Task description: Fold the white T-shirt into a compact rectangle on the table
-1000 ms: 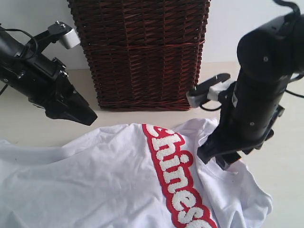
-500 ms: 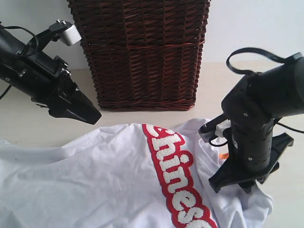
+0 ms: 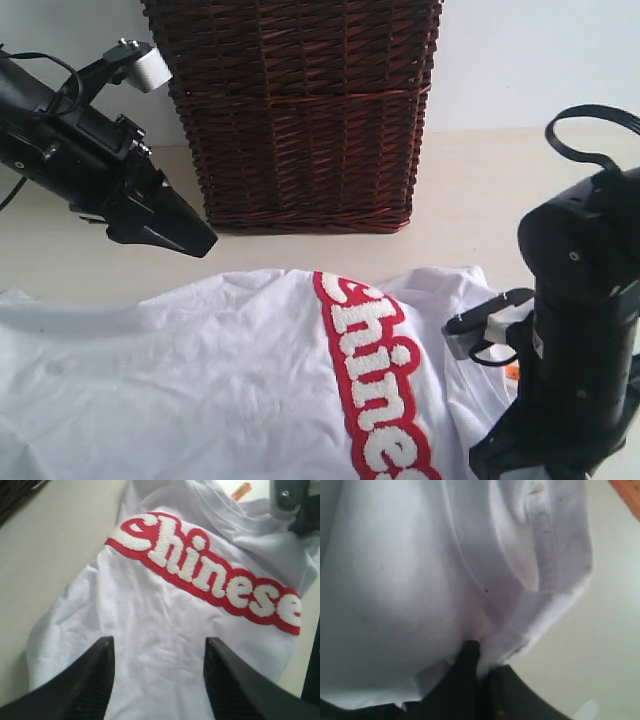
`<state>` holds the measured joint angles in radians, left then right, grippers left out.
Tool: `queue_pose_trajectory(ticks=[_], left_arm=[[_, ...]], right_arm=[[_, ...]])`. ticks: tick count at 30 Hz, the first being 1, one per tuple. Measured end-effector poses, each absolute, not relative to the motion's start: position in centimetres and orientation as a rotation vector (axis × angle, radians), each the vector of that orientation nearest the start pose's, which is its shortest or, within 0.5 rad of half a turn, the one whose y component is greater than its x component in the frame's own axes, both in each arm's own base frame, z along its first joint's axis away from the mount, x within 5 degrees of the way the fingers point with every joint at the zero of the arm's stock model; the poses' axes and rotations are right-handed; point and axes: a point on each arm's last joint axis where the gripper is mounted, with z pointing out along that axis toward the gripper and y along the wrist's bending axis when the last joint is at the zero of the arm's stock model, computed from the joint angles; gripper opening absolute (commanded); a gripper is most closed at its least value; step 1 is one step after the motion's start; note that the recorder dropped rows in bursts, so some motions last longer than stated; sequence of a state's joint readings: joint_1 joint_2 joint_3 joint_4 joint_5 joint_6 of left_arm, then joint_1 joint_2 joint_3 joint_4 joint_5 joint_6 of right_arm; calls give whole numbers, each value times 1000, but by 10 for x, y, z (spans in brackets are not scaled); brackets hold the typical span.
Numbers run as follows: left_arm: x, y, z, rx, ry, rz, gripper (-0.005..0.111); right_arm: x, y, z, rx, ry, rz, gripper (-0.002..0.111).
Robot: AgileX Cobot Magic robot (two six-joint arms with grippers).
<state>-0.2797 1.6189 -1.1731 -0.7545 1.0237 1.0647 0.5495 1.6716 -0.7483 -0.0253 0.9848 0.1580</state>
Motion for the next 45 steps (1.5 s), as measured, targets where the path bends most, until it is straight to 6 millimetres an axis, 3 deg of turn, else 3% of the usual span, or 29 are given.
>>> queue_pose_trajectory(ticks=[3, 7, 10, 13, 18, 22, 25, 30, 33, 35, 39, 41, 45], left_arm=[[292, -139, 266, 1251, 2295, -759, 53], [292, -140, 266, 1248, 2294, -762, 53], [290, -144, 267, 1265, 2287, -769, 53], [287, -150, 266, 1300, 2279, -765, 53], [285, -153, 265, 1336, 2271, -747, 53], [284, -153, 263, 1341, 2276, -741, 52], [280, -154, 251, 1354, 2301, -715, 42], [267, -160, 212, 1526, 2390, -631, 0], [261, -164, 197, 1617, 2459, -546, 0], [260, -164, 191, 1629, 2511, -488, 0], [257, -164, 179, 1604, 2606, -471, 0], [257, -162, 174, 1608, 2631, -465, 0], [256, -160, 171, 1617, 2652, -428, 0]], right_arm=[[183, 118, 141, -709, 3336, -66, 0], [174, 122, 142, -870, 3365, 88, 1], [167, 129, 144, -1036, 3355, 305, 7], [165, 133, 145, -1108, 3326, 399, 17], [172, 132, 147, -1144, 3288, 326, 39], [176, 126, 146, -1108, 3294, 175, 47], [181, 121, 146, -1050, 3288, 37, 49], [192, 124, 159, -996, 3300, -38, 49], [204, 130, 175, -1003, 3252, -36, 49], [219, 135, 184, -992, 3127, -37, 49], [255, 145, 188, -723, 2824, -61, 41], [265, 149, 178, -676, 2780, -64, 28], [273, 150, 141, -707, 2855, -169, 2]])
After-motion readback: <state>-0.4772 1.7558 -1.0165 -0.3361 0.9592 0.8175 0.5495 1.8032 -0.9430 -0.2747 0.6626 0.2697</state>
